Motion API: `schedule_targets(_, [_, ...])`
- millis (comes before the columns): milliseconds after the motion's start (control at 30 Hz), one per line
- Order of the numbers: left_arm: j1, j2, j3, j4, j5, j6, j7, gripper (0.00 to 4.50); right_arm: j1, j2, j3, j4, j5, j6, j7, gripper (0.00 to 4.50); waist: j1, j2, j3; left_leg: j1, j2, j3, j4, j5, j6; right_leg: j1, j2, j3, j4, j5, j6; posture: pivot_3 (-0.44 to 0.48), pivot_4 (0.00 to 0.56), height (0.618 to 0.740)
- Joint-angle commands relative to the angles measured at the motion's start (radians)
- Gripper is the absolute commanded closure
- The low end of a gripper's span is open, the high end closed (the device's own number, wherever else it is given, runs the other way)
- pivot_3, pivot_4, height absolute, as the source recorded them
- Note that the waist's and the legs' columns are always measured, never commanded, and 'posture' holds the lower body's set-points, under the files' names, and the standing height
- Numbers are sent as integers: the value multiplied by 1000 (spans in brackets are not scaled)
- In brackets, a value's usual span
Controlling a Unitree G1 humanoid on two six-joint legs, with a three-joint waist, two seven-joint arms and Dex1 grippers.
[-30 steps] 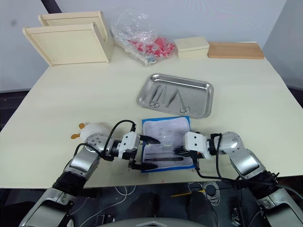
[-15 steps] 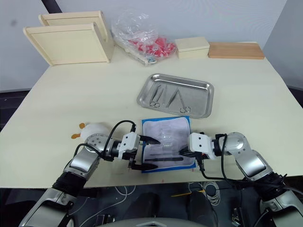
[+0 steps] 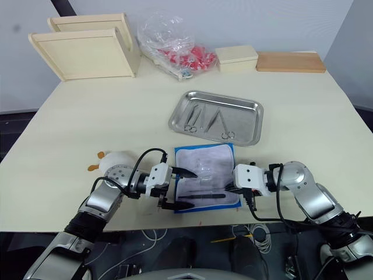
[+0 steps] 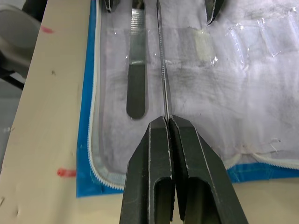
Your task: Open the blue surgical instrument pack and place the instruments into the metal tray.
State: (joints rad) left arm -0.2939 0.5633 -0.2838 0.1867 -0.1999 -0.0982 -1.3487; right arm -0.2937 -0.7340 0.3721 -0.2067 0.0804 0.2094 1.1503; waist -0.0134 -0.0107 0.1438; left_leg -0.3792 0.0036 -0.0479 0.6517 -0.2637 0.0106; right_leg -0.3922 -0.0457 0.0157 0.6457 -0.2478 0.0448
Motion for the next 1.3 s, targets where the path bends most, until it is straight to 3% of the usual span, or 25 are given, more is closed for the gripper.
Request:
schedule_targets(33, [33,8,-42,38,31,14,-21,0,-15,-31,-27,-62,-14,6,2,4431,0,0,0,0,0,0,0,0,0,0,0,0,0,0,0,0,150,740])
schedule_targets(500, [36,3,-48,34,33,16,-20,0,-46,-93,-65,-168,-17,65,6,4431,0,0,0,0,0,0,0,0,0,0,0,0,0,0,0,0,150,740])
schedule_targets(1300, [31,-8,-50,39,37,13,-15,0,-21,-293,-179,-260,16,45,88,4431,2,0,0,-1,1,0,0,0,0,0,-1,0,0,0,0,0,150,740])
